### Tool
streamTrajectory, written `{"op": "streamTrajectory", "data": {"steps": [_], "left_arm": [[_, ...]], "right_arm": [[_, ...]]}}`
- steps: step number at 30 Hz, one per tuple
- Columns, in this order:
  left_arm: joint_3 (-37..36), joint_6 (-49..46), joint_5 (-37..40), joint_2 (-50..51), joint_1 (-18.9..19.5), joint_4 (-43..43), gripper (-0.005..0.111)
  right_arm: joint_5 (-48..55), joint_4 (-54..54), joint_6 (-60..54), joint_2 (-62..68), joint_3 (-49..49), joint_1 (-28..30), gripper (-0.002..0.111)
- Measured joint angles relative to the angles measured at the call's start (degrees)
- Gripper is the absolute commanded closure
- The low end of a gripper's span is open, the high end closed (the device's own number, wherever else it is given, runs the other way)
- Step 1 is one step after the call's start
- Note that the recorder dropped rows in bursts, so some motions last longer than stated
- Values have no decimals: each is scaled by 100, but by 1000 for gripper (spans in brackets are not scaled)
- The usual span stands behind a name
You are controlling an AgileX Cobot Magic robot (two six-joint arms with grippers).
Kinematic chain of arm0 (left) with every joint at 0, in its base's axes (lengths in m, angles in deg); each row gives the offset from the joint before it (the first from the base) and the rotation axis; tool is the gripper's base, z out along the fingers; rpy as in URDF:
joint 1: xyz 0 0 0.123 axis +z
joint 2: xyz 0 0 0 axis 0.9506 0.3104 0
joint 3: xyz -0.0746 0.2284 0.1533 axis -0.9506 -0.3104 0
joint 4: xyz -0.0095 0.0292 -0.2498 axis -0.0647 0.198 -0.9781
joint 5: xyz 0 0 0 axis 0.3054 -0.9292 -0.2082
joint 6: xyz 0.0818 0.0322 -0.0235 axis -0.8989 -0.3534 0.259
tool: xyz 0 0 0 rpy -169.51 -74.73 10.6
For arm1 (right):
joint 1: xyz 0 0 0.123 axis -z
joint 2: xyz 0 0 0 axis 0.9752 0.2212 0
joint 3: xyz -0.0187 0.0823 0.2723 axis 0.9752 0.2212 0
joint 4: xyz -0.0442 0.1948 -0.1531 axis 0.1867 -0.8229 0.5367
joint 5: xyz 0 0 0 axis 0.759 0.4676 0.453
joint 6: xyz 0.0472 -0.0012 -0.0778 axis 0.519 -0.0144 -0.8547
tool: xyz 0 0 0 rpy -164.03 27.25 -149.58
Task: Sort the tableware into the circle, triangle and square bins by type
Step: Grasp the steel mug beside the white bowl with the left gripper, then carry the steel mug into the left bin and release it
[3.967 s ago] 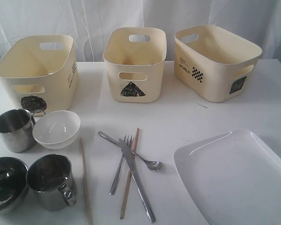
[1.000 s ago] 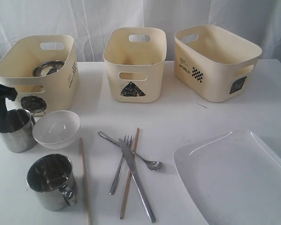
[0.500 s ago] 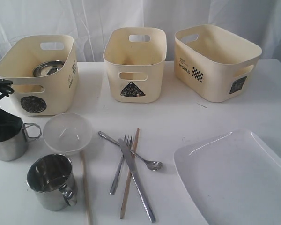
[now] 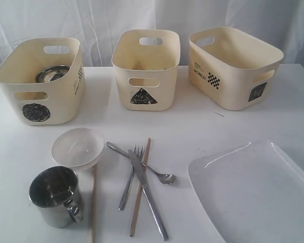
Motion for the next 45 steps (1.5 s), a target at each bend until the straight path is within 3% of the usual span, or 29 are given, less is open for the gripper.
{"op": "streamTrajectory", "data": {"steps": [3,6,11,15,18,21,26,30,36,40,45], "left_arm": [[86,0,-1369,-577,0,-826,107],[112,0,-3498,-803,-105,-1744,107],[122,69,-6603,-533,-238,-1702,107],[122,404,-7652,51,-287,-1085,107],[122,458,-7745,712,-342,-454,107],[122,466,-7723,1575,-363,-57,99],[111,589,-7447,2460,-363,473,65],[111,1447,-6966,2617,-363,1341,37],[111,3552,-6668,2276,-363,3060,34],[111,4197,-6388,1697,-363,3950,34],[122,5128,-5462,933,-363,4841,39]], "right_arm": [[0,0,0,0,0,0,108],[0,0,0,0,0,0,108],[0,0,0,0,0,0,108],[0,0,0,0,0,0,108],[0,0,0,0,0,0,108],[0,0,0,0,0,0,108],[0,0,0,0,0,0,108],[0,0,0,0,0,0,108],[0,0,0,0,0,0,108],[0,0,0,0,0,0,108],[0,0,0,0,0,0,108]]}}
